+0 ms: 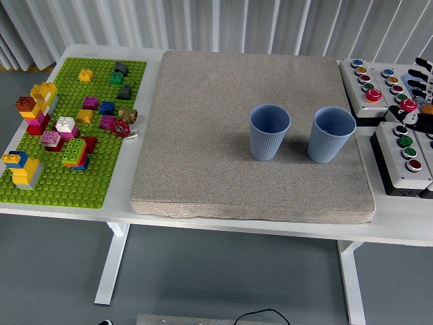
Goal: Pick cup pour cup place
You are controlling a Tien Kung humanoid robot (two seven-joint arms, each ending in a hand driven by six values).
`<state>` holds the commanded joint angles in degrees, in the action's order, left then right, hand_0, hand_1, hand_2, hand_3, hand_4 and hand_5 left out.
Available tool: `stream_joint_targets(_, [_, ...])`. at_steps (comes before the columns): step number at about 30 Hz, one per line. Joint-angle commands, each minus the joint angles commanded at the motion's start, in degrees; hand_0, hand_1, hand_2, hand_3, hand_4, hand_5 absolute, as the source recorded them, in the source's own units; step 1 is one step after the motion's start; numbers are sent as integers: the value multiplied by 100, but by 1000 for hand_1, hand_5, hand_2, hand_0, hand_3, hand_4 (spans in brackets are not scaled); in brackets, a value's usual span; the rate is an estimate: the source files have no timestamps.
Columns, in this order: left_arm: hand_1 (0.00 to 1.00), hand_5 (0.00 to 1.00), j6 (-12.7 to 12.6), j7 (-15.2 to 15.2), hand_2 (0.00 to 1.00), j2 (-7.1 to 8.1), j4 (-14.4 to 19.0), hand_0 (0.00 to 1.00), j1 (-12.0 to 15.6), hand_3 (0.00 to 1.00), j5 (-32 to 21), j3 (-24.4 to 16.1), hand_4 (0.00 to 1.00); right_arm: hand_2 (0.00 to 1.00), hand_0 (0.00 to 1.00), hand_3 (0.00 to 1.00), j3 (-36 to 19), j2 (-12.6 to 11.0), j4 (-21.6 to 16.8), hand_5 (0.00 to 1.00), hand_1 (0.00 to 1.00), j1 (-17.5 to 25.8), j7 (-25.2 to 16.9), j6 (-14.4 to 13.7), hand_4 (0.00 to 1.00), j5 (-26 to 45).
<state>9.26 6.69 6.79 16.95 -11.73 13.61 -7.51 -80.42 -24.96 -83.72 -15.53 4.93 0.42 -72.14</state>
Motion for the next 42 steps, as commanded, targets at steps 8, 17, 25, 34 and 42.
stream_joint_targets(8, [821, 998, 2, 8, 842, 10, 0, 771, 33, 761, 24, -9, 499, 910, 890, 955, 207, -92, -266, 221, 866, 467, 3, -12, 823, -58])
stream_joint_targets(17, [820, 998, 6, 8, 841, 13, 1, 771, 12, 761, 46, -14, 499, 910, 885, 956, 429, -43, -326, 221, 866, 683, 15, -8, 822, -104])
stream_joint_targets(25, [821, 998, 6, -1, 839, 2, 1, 772, -17, 761, 41, -6, 499, 910, 891, 956, 560, 85, -223, 220, 867, 599, -1, -16, 820, -82])
stream_joint_targets(34, [821, 998, 9, 16, 839, -16, 3, 771, -22, 761, 70, -28, 499, 909, 891, 956, 744, 267, -96, 220, 867, 491, -15, -22, 819, -55])
stream_joint_targets(42, [821, 998, 11, 21, 839, -29, 7, 771, -24, 761, 83, -40, 498, 910, 891, 956, 805, 347, 2, 221, 867, 424, -30, -10, 819, -41])
